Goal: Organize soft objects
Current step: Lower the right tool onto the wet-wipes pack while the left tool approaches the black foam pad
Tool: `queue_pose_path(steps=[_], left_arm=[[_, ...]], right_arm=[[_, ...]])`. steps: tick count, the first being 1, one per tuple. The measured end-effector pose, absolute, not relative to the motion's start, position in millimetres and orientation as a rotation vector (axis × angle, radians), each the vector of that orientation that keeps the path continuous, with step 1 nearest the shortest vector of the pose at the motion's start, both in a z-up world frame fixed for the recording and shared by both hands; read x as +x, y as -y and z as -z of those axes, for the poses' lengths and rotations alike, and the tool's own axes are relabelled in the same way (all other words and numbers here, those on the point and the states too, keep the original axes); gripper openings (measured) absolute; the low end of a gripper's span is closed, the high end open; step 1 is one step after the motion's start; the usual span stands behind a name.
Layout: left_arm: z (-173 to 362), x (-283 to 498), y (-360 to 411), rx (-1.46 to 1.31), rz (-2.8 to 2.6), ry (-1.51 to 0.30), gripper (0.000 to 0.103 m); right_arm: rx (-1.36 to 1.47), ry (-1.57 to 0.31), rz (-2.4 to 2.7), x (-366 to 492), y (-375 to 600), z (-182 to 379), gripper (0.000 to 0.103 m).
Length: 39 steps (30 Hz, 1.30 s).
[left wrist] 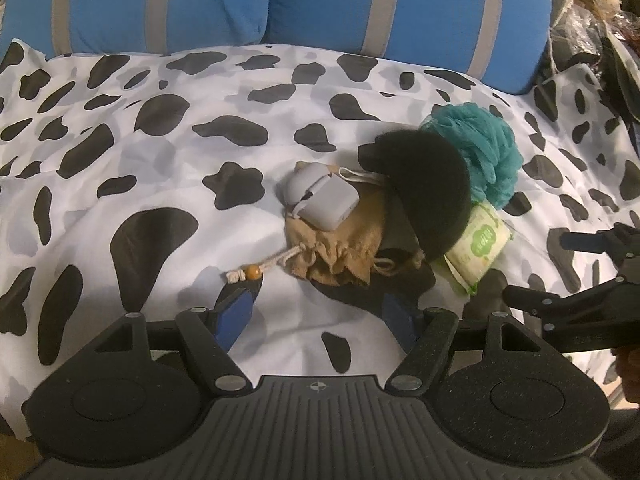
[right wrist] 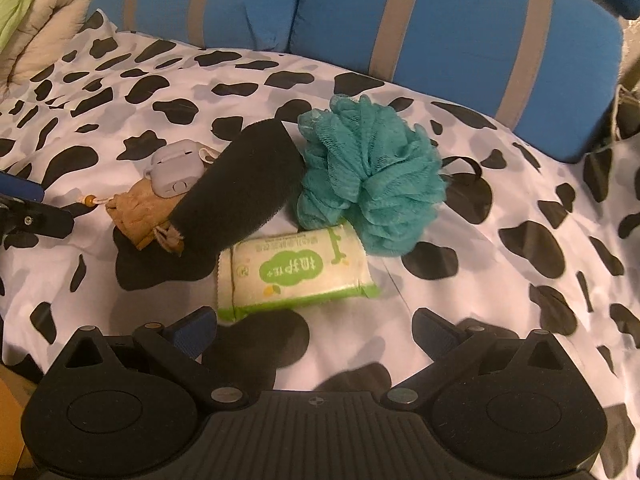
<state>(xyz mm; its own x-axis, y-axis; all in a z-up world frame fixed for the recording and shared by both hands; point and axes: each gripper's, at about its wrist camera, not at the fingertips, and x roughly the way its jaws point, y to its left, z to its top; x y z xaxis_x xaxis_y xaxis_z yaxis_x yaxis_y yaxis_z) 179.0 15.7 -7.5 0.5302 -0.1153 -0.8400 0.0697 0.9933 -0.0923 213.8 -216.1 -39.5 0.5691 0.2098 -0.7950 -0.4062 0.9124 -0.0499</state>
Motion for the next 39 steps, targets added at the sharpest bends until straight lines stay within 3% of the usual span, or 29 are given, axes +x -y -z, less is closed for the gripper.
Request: queue_pose_path(steps=[22, 27, 34, 35, 37, 38, 39], left_arm=[[10, 211, -21, -0.102, 0.088, -1.037, 0.071], [11, 213, -17, -0.092, 0.101, -1.040, 0.071], [11, 210, -12, -0.075, 0.124, -1.023, 0.071], [11, 210, -11, -0.074, 0.129, -1.018, 0.071], [11, 210, -11, -0.074, 0.133, -1.008, 0.071], [11, 210, -10, -0.073, 0.131, -1.002, 0.071], [12, 211, -9, -0.073, 0.130, -1.001, 0.071]], right_arm=[[-0.172, -0.932, -0.483, 272, 206, 78, 0.102], [-0.189, -0.940, -0.511, 268, 202, 77, 0.087], [-0.197, -0.934, -0.479, 257, 205, 64, 0.077], [-0.198, -0.929, -0.469, 253, 207, 60, 0.069], [-0.180, -0.928, -0.453, 248, 212, 52, 0.064], [-0.174, -0.928, -0.438, 243, 215, 50, 0.046], [-0.151, -0.926, -0.418, 240, 222, 46, 0.042]])
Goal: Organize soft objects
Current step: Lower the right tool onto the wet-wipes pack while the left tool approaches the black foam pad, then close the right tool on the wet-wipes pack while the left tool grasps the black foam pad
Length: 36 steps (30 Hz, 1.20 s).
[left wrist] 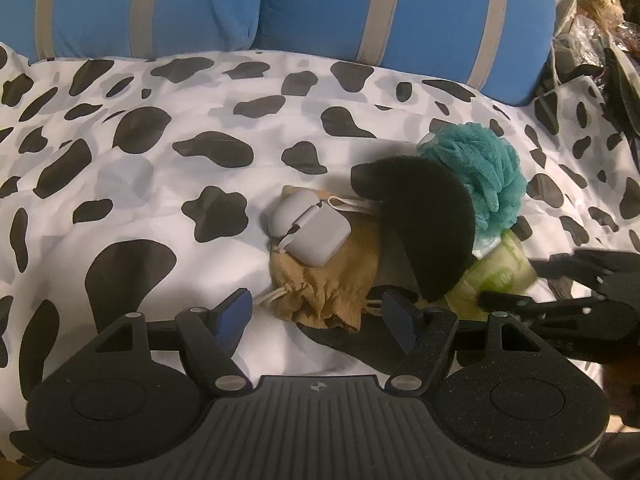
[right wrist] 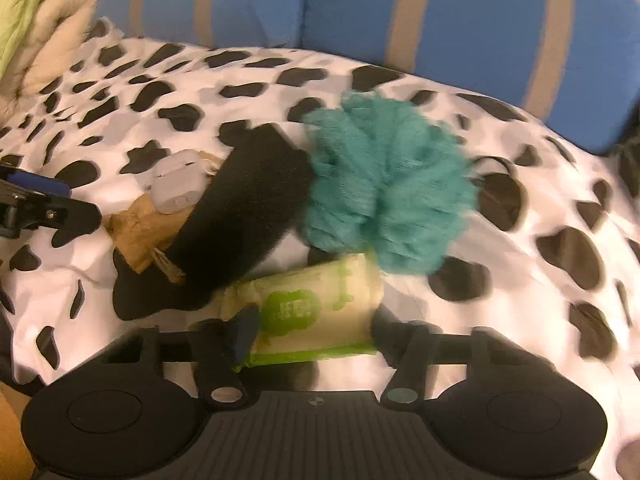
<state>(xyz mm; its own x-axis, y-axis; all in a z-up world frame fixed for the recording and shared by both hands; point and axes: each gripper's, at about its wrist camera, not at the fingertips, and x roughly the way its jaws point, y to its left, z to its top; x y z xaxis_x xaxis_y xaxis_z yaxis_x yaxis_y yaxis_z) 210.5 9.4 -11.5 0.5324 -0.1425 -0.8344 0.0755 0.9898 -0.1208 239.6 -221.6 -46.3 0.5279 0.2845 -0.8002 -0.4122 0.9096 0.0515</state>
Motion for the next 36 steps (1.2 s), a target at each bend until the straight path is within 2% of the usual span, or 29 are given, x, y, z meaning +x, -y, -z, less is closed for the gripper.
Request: queue_pose_path(steps=[2, 4, 7, 10, 11, 12, 14, 15, 17, 21, 28, 33, 36], left_arm=[[12, 212, -8, -0.083, 0.133, -0.997, 0.071], [11, 212, -7, -0.095, 0.144, -0.988, 0.071], [11, 211, -4, -0.102, 0.150, -0.972, 0.071], [11, 211, -2, -0.110, 0.163, -0.956, 0.071], [11, 211, -2, -0.115, 0.168, -0.952, 0.071], [10, 211, -1, -0.126, 0.176, -0.949, 0.071], [10, 213, -1, -0.154, 0.192, -0.949, 0.071], [10, 214, -1, -0.171, 0.198, -0.949, 0.071], [10, 217, 0, -0.203, 0.217, -0.948, 0.071], [10, 221, 2, -0.230, 0.239, -0.947, 0.080], [12, 230, 2, -0.274, 0.293, -0.949, 0.080], [16, 239, 6, -0.341, 0.360, -0.956, 0.085], [20, 246, 13, -0.333, 0.377, -0.959, 0.086]], right_arm=[[-0.079, -0.931, -0.411, 235, 233, 40, 0.034], [-0.042, -0.926, -0.409, 228, 240, 36, 0.031], [-0.045, -0.946, -0.396, 218, 243, 35, 0.032], [-0.070, -0.978, -0.366, 211, 245, 37, 0.038], [-0.093, -0.977, -0.360, 210, 244, 37, 0.048], [-0.129, -0.969, -0.355, 208, 242, 38, 0.066], [-0.202, -0.923, -0.366, 202, 236, 38, 0.088], [-0.233, -0.902, -0.383, 200, 233, 38, 0.091], [-0.265, -0.888, -0.425, 202, 227, 40, 0.091], [-0.377, -0.868, -0.479, 210, 214, 51, 0.091], [-0.443, -0.874, -0.588, 229, 202, 68, 0.085], [-0.368, -0.951, -0.642, 239, 198, 73, 0.064], [-0.333, -1.003, -0.641, 240, 199, 68, 0.056]])
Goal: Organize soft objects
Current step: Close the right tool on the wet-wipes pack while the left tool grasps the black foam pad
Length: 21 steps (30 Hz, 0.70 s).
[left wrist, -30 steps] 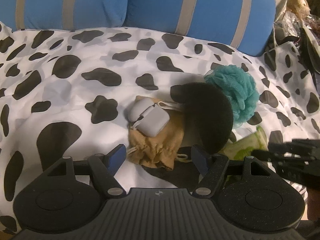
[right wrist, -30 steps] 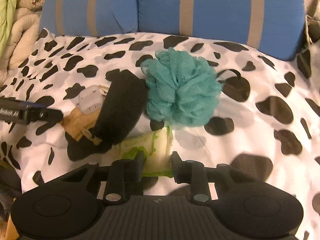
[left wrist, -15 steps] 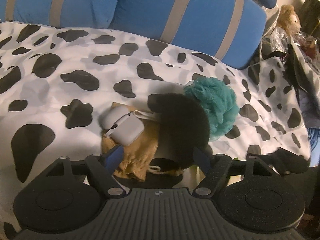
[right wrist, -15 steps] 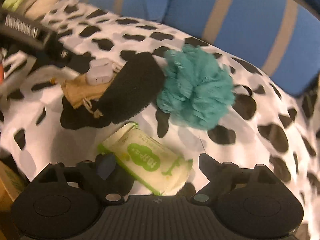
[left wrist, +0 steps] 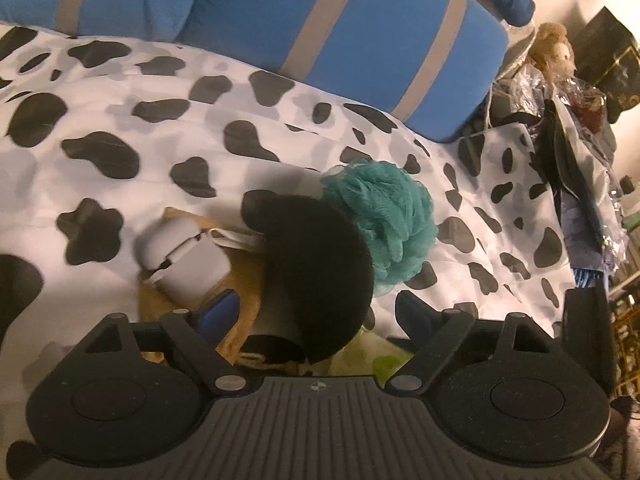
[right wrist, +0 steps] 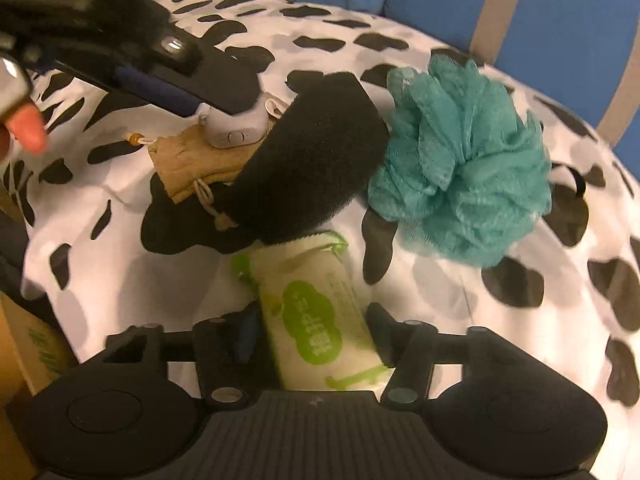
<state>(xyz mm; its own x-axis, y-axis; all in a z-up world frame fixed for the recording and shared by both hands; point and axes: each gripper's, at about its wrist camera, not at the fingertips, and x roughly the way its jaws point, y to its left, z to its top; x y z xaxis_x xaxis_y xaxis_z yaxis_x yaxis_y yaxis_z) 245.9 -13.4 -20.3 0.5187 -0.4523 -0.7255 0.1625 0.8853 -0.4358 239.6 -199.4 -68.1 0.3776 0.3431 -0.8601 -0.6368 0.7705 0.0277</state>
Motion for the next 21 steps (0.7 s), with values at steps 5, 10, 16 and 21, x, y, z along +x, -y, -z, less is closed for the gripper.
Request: queue_pose_path(steps=[5, 10, 16, 21], left_arm=[[30, 261, 23, -0.352, 0.402, -0.969, 0.086], [42, 278, 26, -0.408, 0.376, -1.000, 0.086], [59, 293, 23, -0.539, 0.390, -1.041, 0.071], [48, 288, 29, -0.459, 0.405, -1.017, 0.062]], right_arm=[[-0.389, -1.018, -0.684, 226, 199, 66, 0.053], [-0.383, -1.002, -0.674, 222, 201, 66, 0.051], [-0.357, -0.999, -0.625, 226, 206, 62, 0.051], [-0.350, -0.992, -0.586, 226, 213, 58, 0.051]])
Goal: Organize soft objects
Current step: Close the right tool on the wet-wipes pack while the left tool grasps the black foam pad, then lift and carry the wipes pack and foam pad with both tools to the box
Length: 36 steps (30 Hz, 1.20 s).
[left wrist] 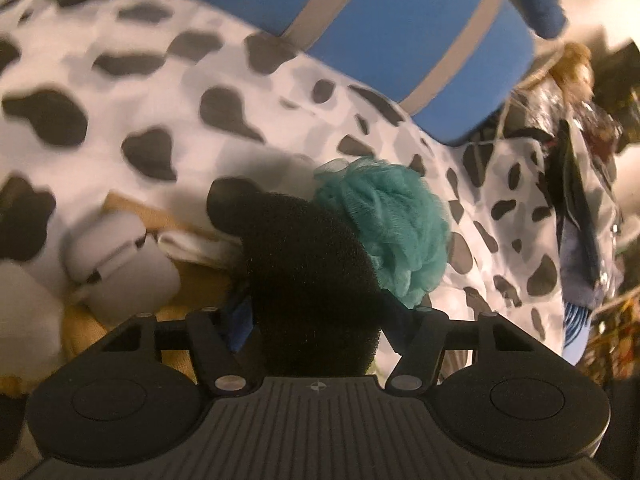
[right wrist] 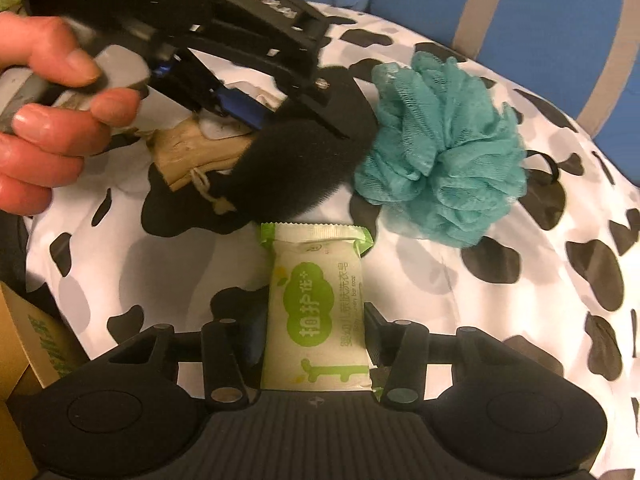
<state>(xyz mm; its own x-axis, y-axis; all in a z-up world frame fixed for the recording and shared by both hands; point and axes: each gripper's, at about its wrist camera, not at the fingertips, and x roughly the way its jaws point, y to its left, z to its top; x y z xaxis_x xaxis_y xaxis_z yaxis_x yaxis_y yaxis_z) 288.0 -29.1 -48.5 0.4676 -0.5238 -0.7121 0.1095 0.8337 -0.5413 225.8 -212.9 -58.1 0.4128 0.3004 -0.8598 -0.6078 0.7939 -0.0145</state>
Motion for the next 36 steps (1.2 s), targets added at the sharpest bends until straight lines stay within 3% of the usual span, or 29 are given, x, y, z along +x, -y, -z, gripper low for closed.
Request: queue_pose_path(steps=[15, 36], left_arm=[[-6, 245, 20, -0.246, 0.367, -0.835, 0.061], [-29, 157, -9, -0.172, 0.309, -0.799, 0.061]], right_arm=[[-0.205, -0.887, -0.367, 207, 245, 19, 0.051], [-0.095, -0.811, -0.313, 149, 238, -10, 0.051]])
